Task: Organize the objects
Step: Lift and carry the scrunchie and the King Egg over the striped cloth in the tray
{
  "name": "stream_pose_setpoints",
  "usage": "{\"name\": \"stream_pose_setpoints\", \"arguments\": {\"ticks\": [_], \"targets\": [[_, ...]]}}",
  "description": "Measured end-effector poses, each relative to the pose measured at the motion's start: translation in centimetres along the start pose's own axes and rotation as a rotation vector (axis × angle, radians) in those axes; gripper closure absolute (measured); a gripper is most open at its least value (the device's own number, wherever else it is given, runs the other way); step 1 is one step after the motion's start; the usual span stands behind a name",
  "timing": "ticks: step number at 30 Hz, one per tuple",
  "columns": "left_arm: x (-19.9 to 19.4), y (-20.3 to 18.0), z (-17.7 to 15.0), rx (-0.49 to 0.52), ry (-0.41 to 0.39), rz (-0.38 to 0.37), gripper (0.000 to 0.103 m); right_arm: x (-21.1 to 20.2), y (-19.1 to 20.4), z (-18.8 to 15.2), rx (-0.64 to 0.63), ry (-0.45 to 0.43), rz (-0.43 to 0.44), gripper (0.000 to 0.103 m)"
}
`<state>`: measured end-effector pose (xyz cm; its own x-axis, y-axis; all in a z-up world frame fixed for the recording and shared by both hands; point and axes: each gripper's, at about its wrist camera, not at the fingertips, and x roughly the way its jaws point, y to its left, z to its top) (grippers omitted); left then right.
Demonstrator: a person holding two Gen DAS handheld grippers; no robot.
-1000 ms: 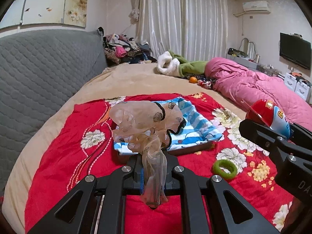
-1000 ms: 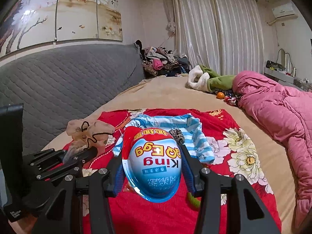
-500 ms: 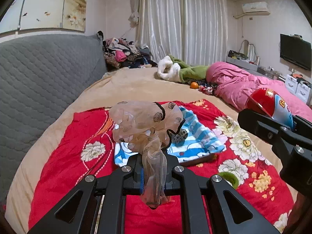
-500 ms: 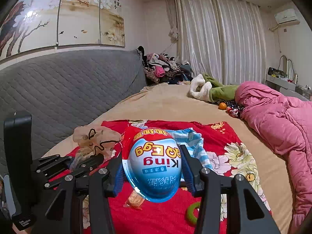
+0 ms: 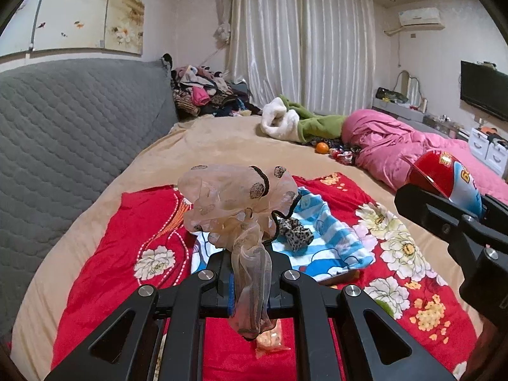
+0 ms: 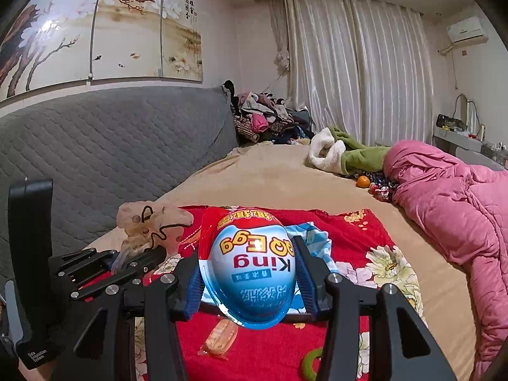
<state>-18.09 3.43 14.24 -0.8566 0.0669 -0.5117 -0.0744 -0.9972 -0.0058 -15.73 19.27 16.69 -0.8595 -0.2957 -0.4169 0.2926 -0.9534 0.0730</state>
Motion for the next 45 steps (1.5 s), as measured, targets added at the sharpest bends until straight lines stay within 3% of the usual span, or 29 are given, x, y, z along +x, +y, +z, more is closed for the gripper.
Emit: {"name": "stream_pose_setpoints", "arguments": {"ticks": [25,39,45], "targets": [[6.4,0.1,1.4,-0.012,0.034,0.021,0.091,5.0,-1.5,1.3,-0.008,0.012,-0.027,0.053],[12.8,-0.1,1.3,-0.016,0.070,0.022,0.091,10.7,-3.3,-0.6,-0.003,0.067,-0.057,0.053],[16.6,-1.0,0.1,0.001,0.107,0.011,0.091,14.4,-5.2,-2.9,0.021,0.135,-0.080,0.053]]}}
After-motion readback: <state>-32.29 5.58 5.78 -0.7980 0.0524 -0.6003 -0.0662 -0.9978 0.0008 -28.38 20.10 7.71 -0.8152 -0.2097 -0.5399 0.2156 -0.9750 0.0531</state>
